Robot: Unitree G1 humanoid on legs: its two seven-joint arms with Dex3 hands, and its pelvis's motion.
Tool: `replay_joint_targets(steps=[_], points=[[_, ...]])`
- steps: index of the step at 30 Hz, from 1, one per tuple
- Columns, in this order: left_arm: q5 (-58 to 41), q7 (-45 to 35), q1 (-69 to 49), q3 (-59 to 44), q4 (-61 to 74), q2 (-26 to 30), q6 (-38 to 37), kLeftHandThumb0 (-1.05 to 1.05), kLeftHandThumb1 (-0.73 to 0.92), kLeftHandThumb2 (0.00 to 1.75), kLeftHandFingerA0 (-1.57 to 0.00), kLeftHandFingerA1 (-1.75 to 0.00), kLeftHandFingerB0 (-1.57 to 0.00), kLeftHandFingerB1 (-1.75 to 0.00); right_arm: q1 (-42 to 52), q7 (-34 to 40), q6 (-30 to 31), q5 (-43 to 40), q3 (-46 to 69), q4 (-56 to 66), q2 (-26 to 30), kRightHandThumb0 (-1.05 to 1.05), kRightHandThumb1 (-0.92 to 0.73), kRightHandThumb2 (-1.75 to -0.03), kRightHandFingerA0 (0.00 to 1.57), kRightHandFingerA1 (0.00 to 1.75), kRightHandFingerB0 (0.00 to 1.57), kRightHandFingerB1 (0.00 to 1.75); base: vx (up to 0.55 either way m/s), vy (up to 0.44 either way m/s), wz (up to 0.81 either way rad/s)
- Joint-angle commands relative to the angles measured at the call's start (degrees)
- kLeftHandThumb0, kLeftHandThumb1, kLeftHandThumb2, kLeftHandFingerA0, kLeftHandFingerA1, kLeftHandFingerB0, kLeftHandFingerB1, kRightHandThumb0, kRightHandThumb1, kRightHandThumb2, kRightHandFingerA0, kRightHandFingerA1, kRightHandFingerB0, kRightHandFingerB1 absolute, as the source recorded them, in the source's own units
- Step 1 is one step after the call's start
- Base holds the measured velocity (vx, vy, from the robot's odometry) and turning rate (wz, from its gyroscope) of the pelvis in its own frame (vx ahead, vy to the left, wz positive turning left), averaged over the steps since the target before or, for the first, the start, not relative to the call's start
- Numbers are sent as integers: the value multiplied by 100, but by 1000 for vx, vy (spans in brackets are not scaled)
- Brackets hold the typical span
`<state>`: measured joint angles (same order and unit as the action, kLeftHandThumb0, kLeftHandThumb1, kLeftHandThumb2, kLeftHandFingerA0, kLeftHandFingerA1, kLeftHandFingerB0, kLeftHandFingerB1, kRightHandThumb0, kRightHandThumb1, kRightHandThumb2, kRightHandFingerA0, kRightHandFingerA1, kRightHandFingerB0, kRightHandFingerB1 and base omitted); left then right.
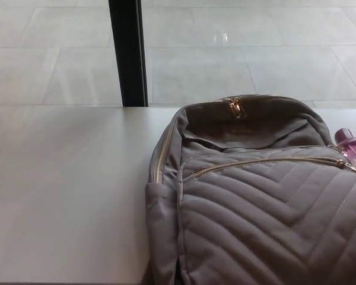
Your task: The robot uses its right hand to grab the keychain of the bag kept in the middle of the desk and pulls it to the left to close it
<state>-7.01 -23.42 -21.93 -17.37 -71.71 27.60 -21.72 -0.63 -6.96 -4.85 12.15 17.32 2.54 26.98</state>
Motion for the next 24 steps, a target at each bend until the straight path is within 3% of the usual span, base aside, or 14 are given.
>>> replay_joint_targets(steps=[1,7,9,10,11,16,17,19,20,21,22,24], points=[[122,173,-72,55,-9,85,-253,-105,81,78,-65,-109,-53,-88,-223,104,431,-392,224,51,-131,-12,-40,-136,94,175,84,149,0,0,0],[-7,20,-75,-25,-4,68,-236,-103,82,79,-62,-109,-51,-88,-576,18,1237,-734,270,426,-352,-3,-43,-133,94,174,83,149,0,0,0],[36,88,-81,0,10,90,-237,-101,82,81,-64,-108,-51,-87,-628,25,1218,-704,209,415,-386,-4,-46,-127,98,172,82,150,0,0,0],[36,87,-70,-1,3,90,-221,-100,81,81,-63,-107,-51,-86,-668,10,1190,-732,176,418,-413,-4,-50,-120,127,140,103,122,0,0,0],[31,87,-58,-7,-23,87,-200,-101,82,80,-64,-107,-50,-86,-684,-15,1207,-776,147,459,-450,-3,-46,-128,98,174,85,148,0,0,0],[82,154,-77,43,-1,106,-263,-104,83,80,-61,-105,-53,-87,-894,37,1606,-743,-141,740,-656,-3,-46,-131,98,175,85,149,0,0,0],[87,169,-66,49,7,109,-261,-103,61,121,-70,-103,-56,-86,-1052,71,1547,-721,-282,700,-752,-6,-40,-138,99,175,87,154,0,0,0],[87,174,-53,55,-1,112,-248,-103,61,121,-70,-103,-56,-86,-1162,129,1545,-678,-373,683,-840,-6,-40,-138,99,175,87,154,0,0,0],[54,145,-32,37,-5,111,-174,-103,80,82,-64,-108,-53,-88,-1218,132,1497,-672,-428,664,-878,-5,-42,-136,98,175,86,152,0,0,0],[45,128,-29,36,-2,113,-154,-102,60,120,-70,-104,-57,-87,-1302,153,1482,-614,-525,647,-918,-7,-43,-133,97,174,85,151,0,0,0],[68,138,-45,56,13,115,-198,-105,81,82,-67,-110,-54,-89,-1405,180,1570,-555,-649,686,-998,-9,-47,-129,95,174,81,153,0,0,0],[67,148,-46,60,7,105,-225,-105,80,79,-69,-111,-55,-90,-1651,225,1787,-447,-969,773,-1203,-12,-45,-131,94,175,80,155,0,0,0]])
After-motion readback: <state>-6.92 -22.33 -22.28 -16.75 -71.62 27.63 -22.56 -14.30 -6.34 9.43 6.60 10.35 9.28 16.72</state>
